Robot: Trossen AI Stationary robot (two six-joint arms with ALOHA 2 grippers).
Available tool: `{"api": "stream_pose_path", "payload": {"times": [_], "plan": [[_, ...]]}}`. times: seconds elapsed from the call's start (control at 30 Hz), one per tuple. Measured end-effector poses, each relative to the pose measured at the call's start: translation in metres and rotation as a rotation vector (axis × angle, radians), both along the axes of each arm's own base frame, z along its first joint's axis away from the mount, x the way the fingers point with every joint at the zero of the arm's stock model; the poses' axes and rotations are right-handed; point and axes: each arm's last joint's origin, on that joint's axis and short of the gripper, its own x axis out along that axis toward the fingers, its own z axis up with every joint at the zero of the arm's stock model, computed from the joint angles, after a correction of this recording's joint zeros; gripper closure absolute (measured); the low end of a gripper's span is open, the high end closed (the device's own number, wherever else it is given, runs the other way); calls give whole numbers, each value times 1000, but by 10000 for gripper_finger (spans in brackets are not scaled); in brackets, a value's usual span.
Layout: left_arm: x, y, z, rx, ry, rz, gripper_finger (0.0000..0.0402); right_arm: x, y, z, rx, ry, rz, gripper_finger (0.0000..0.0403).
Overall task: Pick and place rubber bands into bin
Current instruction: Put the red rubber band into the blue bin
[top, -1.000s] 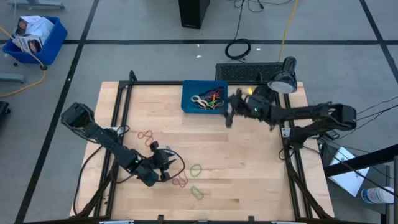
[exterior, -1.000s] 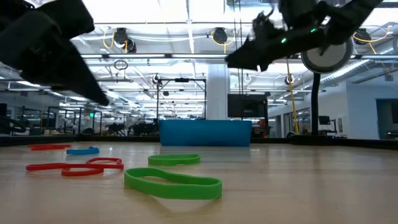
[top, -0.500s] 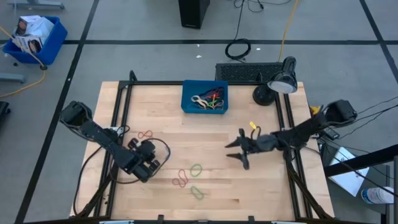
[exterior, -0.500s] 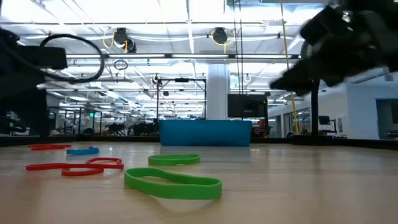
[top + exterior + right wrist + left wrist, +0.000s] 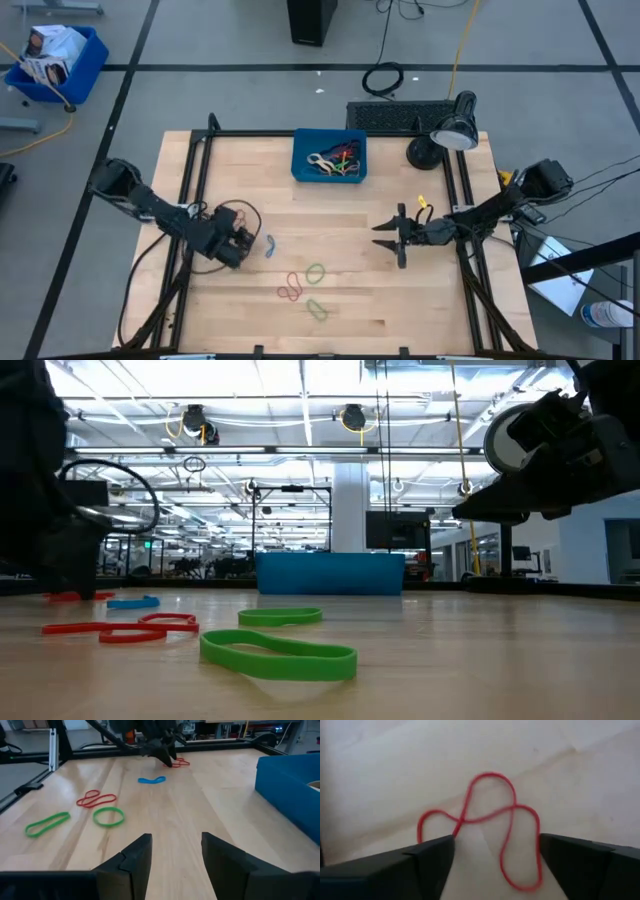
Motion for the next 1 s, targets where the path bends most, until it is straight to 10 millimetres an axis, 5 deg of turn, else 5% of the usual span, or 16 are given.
{"api": "stream_pose_path", "payload": {"times": [0.1,0.2,0.53,0.63,0.77,1.0], "plan": [[-2,11,-2,-38,-75,-18,81,0,-1,0,0,-4,-3,241],[-3,18,-4,-54,-144,-94,104,0,-1,1,-2,-6,-2,241],[1,23,-5,-104,-201,-176,360,0,-1,1,2,-7,-2,241],[8,19,3,-143,-214,-223,389,0,-1,1,2,-7,-2,241],[33,11,34,-194,-323,-340,395,0,-1,1,2,-7,-2,241],[92,20,106,61,-626,-613,398,1,-1,2,-6,-15,0,241]]}}
